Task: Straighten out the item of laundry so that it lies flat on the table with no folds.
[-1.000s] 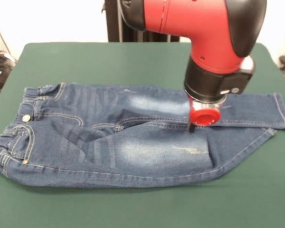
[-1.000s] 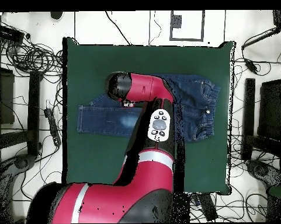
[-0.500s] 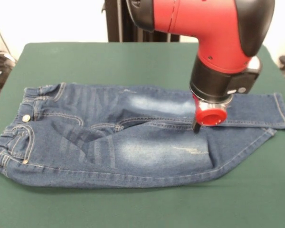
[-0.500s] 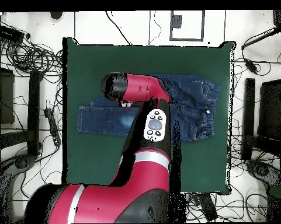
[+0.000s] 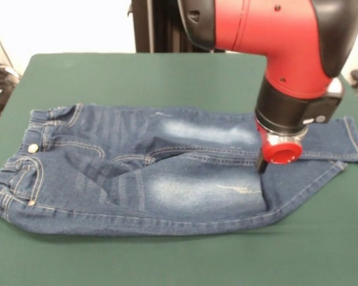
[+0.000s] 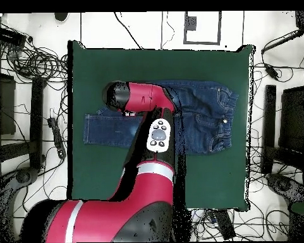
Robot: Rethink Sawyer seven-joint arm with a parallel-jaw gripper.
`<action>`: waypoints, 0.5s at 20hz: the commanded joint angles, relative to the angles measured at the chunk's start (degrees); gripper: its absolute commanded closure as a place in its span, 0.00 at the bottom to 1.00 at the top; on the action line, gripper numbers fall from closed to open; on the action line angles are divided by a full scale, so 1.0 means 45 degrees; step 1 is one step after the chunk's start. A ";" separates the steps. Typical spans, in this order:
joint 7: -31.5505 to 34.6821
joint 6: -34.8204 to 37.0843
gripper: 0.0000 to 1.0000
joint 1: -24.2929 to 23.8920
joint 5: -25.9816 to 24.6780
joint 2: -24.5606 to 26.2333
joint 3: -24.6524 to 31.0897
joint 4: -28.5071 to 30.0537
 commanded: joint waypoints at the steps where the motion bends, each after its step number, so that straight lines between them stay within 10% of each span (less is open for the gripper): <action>1: 0.3198 -0.0358 1.00 0.0718 0.1160 0.1113 0.0573 0.0620; 10: 0.3159 -0.1048 1.00 0.1187 0.1613 0.1409 0.0120 0.0929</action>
